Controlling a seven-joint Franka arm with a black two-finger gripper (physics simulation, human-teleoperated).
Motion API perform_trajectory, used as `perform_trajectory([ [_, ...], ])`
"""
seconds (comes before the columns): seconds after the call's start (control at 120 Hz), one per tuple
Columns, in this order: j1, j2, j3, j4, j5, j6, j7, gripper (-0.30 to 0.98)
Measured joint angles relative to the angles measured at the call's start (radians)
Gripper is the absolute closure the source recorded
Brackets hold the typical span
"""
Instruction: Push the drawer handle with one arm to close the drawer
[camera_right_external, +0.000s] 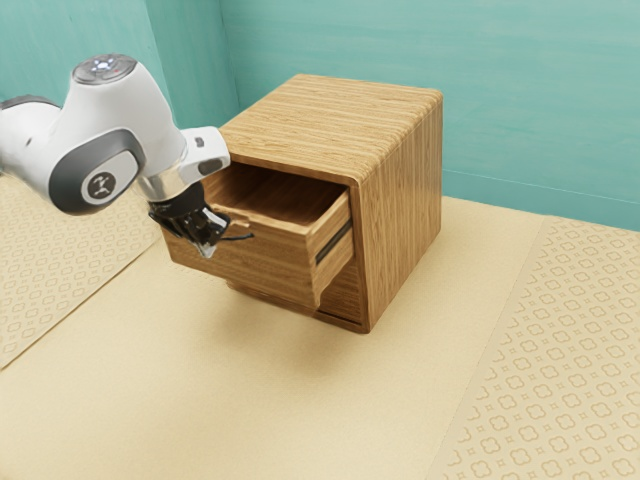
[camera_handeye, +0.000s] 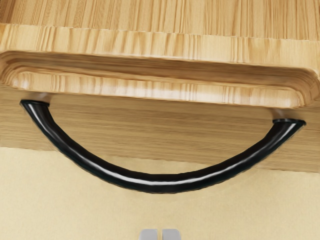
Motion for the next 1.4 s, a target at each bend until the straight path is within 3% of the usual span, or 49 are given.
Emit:
perform_trajectory([
  [0.358, 0.001, 0.222, 0.000, 0.236, -0.005, -0.002, 0.068, 0.79],
  [1.1, 0.032, 0.411, 0.003, 0.435, -0.077, 0.001, 0.246, 0.79],
  [1.4, 0.028, 0.065, 0.006, 0.090, -0.139, 0.035, 0.231, 0.78],
])
